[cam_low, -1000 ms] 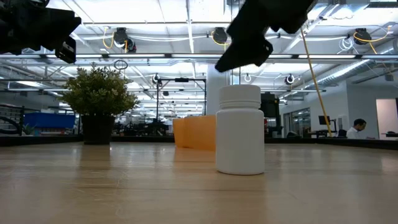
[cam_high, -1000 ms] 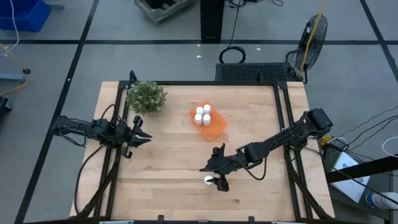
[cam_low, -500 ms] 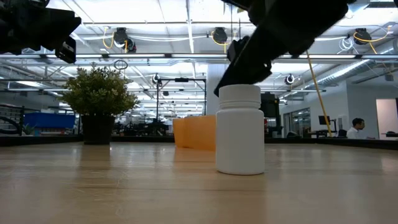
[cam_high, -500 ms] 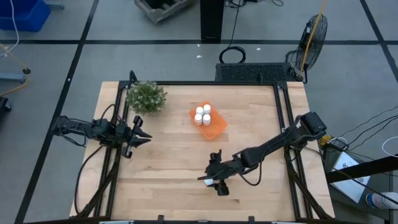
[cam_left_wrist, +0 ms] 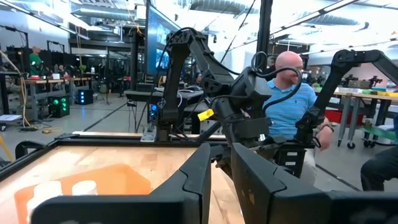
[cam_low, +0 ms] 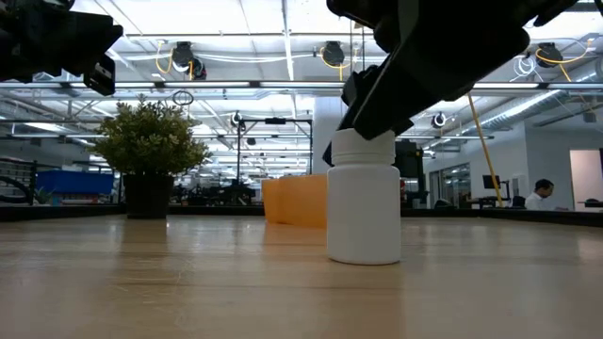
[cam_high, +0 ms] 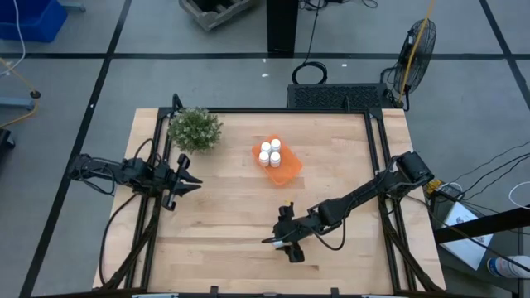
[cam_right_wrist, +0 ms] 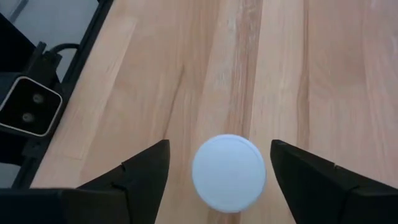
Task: Pick and place pill bottles into a basket
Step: Put the white pill bottle into the orange bin
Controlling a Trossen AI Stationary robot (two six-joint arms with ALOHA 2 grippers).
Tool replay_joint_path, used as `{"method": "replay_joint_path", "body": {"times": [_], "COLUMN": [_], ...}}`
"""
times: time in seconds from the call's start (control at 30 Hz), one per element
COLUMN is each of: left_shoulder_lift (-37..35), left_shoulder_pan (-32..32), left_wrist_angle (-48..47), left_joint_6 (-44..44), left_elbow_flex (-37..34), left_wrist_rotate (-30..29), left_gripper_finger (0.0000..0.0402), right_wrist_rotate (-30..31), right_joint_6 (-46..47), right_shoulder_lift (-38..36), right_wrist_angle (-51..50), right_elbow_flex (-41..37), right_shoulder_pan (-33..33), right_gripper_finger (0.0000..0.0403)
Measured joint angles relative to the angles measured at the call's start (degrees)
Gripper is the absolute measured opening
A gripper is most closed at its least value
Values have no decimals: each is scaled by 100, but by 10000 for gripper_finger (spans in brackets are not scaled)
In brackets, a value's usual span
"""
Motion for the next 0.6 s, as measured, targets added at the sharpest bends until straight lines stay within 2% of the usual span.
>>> {"method": "replay_joint_path", "body": {"times": [0.23,0.5,0.6], "left_shoulder_lift": [0,0,0], "left_shoulder_pan": [1,1,1], "left_wrist_angle": [-3,-6,-6], "left_joint_6": [0,0,0], "left_elbow_flex": [0,0,0], "left_wrist_rotate": [-1,-1,-1], "left_gripper_finger": [67,67,67], "right_wrist_rotate": [-6,-17,114], "right_joint_6": [-36,-96,-72], "right_shoulder_lift": [0,-2,-4], "right_wrist_angle": [-75,-77,-82], "right_elbow_flex": [0,0,0], "right_shoulder_pan": [-11,-50,-118], "right_gripper_finger": [231,152,149]}}
